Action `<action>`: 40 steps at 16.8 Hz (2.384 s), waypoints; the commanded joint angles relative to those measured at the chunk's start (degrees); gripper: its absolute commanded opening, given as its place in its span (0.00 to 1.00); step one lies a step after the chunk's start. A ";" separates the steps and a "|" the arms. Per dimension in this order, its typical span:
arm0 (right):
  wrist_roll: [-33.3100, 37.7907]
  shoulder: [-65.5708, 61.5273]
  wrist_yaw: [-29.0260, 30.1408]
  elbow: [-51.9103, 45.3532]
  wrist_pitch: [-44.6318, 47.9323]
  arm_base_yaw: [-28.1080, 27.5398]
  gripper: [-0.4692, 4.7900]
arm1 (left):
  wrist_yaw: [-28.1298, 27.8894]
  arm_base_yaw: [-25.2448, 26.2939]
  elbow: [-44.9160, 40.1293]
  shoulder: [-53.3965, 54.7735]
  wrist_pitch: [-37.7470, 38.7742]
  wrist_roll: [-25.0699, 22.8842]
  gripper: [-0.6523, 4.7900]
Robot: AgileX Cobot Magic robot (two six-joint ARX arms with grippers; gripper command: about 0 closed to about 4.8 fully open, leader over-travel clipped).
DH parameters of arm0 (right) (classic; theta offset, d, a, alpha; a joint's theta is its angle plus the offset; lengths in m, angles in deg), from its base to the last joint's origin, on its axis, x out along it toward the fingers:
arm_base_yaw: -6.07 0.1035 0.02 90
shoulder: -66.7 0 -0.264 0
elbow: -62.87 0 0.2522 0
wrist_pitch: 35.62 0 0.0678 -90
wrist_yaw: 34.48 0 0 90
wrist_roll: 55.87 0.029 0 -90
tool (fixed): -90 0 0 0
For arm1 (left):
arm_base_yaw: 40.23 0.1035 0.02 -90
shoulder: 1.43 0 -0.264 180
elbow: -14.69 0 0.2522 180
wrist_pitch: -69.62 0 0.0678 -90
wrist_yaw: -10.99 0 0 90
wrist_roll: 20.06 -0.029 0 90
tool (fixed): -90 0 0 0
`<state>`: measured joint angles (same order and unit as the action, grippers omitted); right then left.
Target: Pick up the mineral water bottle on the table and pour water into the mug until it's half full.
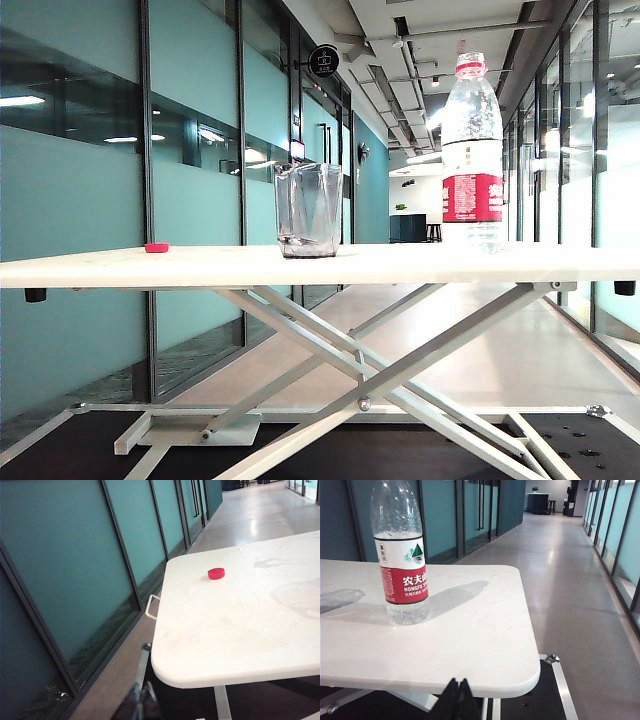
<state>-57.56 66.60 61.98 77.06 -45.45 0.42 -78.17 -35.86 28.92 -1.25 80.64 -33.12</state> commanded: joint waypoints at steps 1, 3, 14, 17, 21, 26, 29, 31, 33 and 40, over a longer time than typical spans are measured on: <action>0.20 0.11 -0.15 -0.04 0.52 0.00 0.07 | 0.09 0.04 0.11 0.02 -0.66 0.20 0.11; 0.20 0.11 -0.15 -0.04 0.52 0.00 0.07 | 0.48 0.04 0.11 0.02 -0.66 0.17 0.11; 2.38 0.09 21.99 -0.04 1.22 0.59 0.07 | 41.05 0.02 0.11 0.02 -0.31 12.02 0.11; 3.21 -0.11 21.07 -0.04 6.40 5.01 0.38 | 41.20 0.02 0.11 0.02 -0.20 11.98 0.11; 3.65 -1.99 10.47 0.15 8.48 12.96 0.83 | 41.20 0.02 0.11 0.02 0.50 12.00 0.11; 2.51 -16.70 0.61 5.40 15.76 17.51 1.00 | 41.20 0.02 0.11 0.02 0.61 11.96 0.11; 2.51 -32.65 2.95 8.26 30.03 15.23 1.00 | 41.20 0.02 0.11 0.02 1.46 11.37 0.11; 2.54 -49.11 7.67 13.00 39.47 13.03 1.00 | 41.22 0.02 0.11 0.02 2.25 11.37 0.11; 2.56 -60.70 10.12 17.73 44.11 12.41 1.00 | 41.20 0.02 0.11 0.02 2.71 11.23 0.11; 2.54 -91.86 13.25 36.79 49.99 11.45 1.00 | 41.22 0.04 0.11 0.02 4.02 9.62 0.11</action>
<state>-55.03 -24.28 74.90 112.64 3.46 12.31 -37.18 -35.89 28.92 -1.27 84.86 -23.07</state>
